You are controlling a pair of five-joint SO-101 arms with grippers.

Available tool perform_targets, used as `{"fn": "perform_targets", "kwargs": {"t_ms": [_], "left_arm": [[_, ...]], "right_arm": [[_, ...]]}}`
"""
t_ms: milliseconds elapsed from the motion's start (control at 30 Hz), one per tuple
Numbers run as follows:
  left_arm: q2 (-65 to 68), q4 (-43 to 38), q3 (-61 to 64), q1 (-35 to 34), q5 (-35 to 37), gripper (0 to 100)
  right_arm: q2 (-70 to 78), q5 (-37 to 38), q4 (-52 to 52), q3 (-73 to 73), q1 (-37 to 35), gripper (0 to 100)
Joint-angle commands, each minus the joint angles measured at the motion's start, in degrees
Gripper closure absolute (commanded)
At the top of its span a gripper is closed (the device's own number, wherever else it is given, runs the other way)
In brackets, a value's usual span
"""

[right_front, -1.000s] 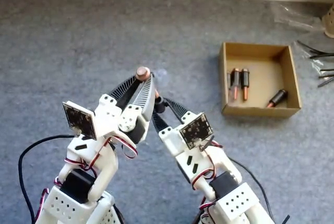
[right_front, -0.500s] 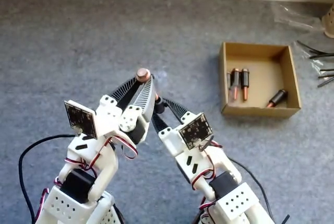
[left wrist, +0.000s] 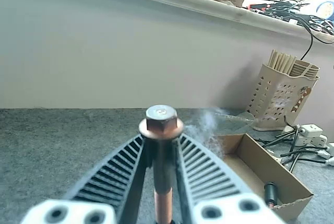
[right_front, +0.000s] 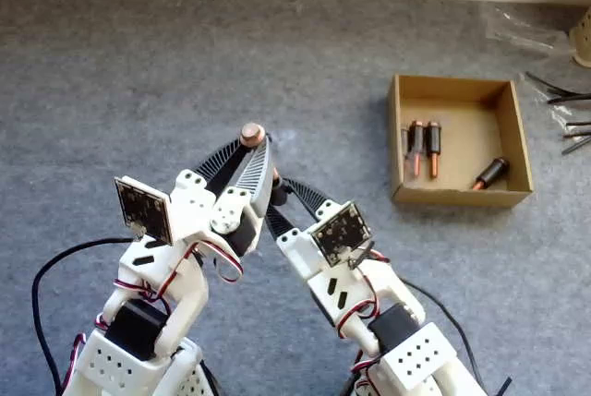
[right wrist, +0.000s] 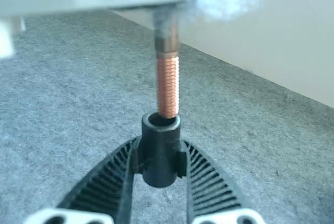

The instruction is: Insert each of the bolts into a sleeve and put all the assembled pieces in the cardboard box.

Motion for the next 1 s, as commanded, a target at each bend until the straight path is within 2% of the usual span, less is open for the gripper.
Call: {"fn": "perform_targets", "kwargs": {"t_ms": [0,300,533,667,767,900,967], "left_arm": [[-0.6,0.5,-0.5,0.0,0.5,100],[-2.8,3.8,-0.2,4.1,0.2,100],[-8.9,6.7,2.4,5.1,0.0,100],[-9.5,6.8,3.2,5.3,-4.7,100],[-9.5,6.8,3.5,5.2,-5.5,99],[-9.5,6.9,3.5,5.1,-5.5,91],[-9.5,7.7,3.4,3.6,-5.5,91]], "right_arm": [[-0.6,0.5,-1.5,-2.1,-0.3,99.3],[-0.6,0.5,-1.6,-2.2,1.8,99.3],[-0.7,0.5,-6.3,-2.0,1.8,99.3],[-0.7,0.5,-6.3,-2.0,1.8,99.3],[-0.7,0.5,-6.2,-2.0,1.8,99.3],[-0.7,0.5,-6.1,-2.0,1.8,99.3],[-0.7,0.5,-6.1,-1.9,1.8,99.3]]}}
